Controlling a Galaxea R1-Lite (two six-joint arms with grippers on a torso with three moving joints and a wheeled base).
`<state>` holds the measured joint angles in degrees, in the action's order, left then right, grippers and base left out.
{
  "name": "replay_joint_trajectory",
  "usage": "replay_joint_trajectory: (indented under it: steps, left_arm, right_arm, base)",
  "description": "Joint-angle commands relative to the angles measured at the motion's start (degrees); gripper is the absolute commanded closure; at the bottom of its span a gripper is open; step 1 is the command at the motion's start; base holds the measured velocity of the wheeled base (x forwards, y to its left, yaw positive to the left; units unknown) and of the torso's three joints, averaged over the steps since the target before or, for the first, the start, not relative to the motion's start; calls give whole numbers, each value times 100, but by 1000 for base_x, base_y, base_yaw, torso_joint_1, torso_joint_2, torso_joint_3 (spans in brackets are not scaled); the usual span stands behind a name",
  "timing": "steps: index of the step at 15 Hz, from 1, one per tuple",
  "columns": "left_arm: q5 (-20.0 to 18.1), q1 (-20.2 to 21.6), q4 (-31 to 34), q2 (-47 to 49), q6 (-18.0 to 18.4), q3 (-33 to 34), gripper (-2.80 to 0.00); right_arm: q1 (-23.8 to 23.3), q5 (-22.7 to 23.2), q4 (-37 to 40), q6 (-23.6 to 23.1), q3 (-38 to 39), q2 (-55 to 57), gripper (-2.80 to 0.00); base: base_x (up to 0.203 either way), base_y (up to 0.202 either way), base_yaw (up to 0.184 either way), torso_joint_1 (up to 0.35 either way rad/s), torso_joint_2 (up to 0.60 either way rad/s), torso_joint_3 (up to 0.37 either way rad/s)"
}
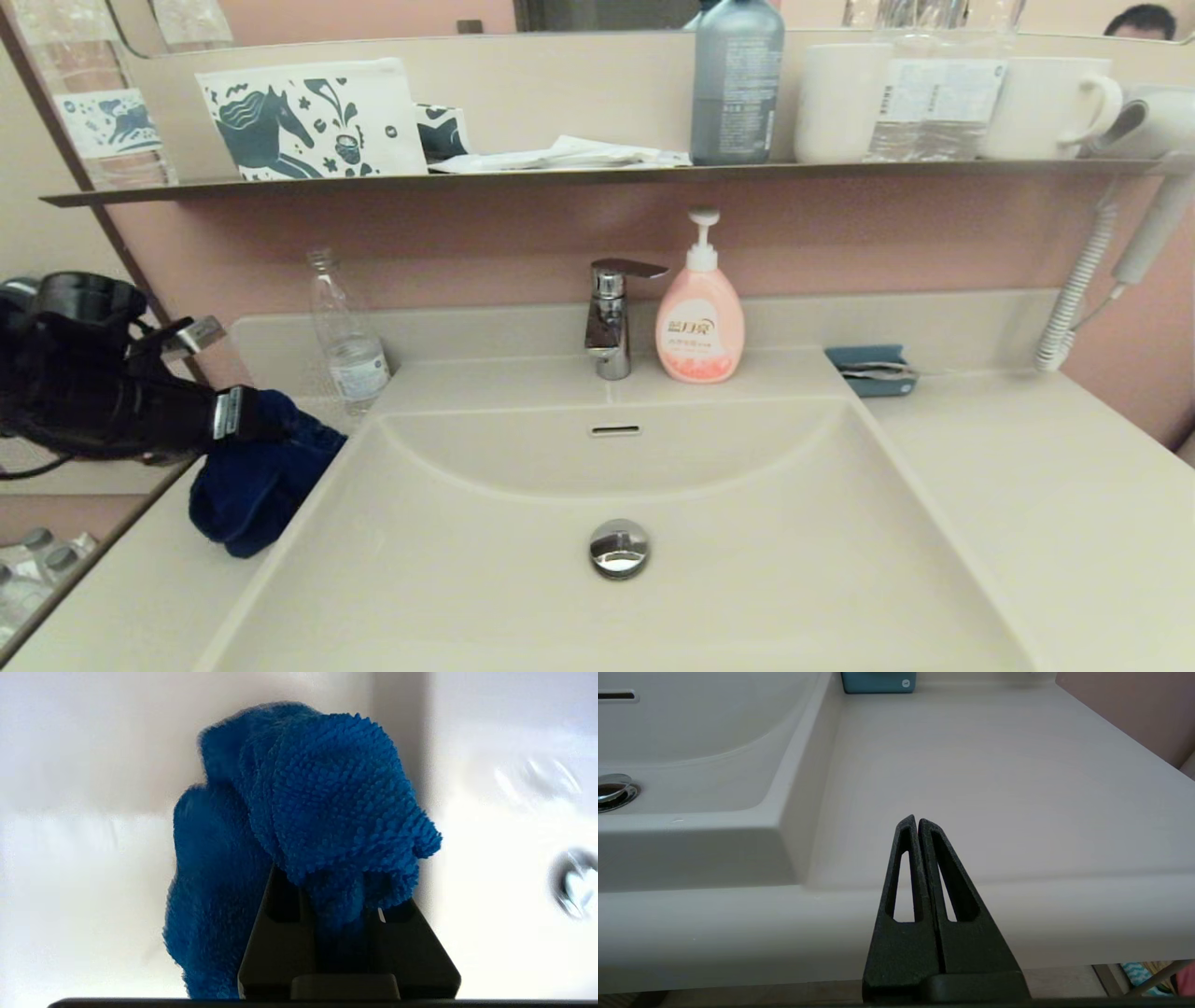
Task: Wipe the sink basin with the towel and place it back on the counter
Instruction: Wipe the sink
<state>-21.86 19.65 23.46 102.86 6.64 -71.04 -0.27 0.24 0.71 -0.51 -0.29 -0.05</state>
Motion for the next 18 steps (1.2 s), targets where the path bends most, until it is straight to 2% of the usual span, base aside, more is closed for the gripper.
replay_joint_trajectory:
  steps: [1, 5, 10, 12, 14, 18]
  left_arm:
    - [-29, 138, 666, -918, -8, 152, 0]
    - [0, 252, 1447, -1625, -78, 344, 0]
    - [-81, 224, 1505, -2401, -110, 417, 0]
    - [-104, 153, 1218, -2378, -117, 424, 0]
    - [-167, 60, 539, -2282, -196, 460, 0]
    - [-201, -339, -184, -1966, -278, 406, 0]
  right_arm:
    - [0, 2, 0, -2, -6, 5, 0]
    - [-1, 2, 0, -2, 3, 5, 0]
    - [0, 2, 0, -2, 3, 5, 0]
    - [-1, 2, 0, -2, 1, 5, 0]
    - [0, 2, 6, -2, -4, 5, 0]
    - [0, 2, 0, -2, 3, 5, 0]
  base:
    - [0, 0, 0, 0, 0, 0]
    - [0, 0, 0, 0, 0, 0]
    - [0, 0, 0, 0, 0, 0]
    - [0, 0, 0, 0, 0, 0]
    - [0, 0, 0, 0, 0, 0]
    - [0, 0, 0, 0, 0, 0]
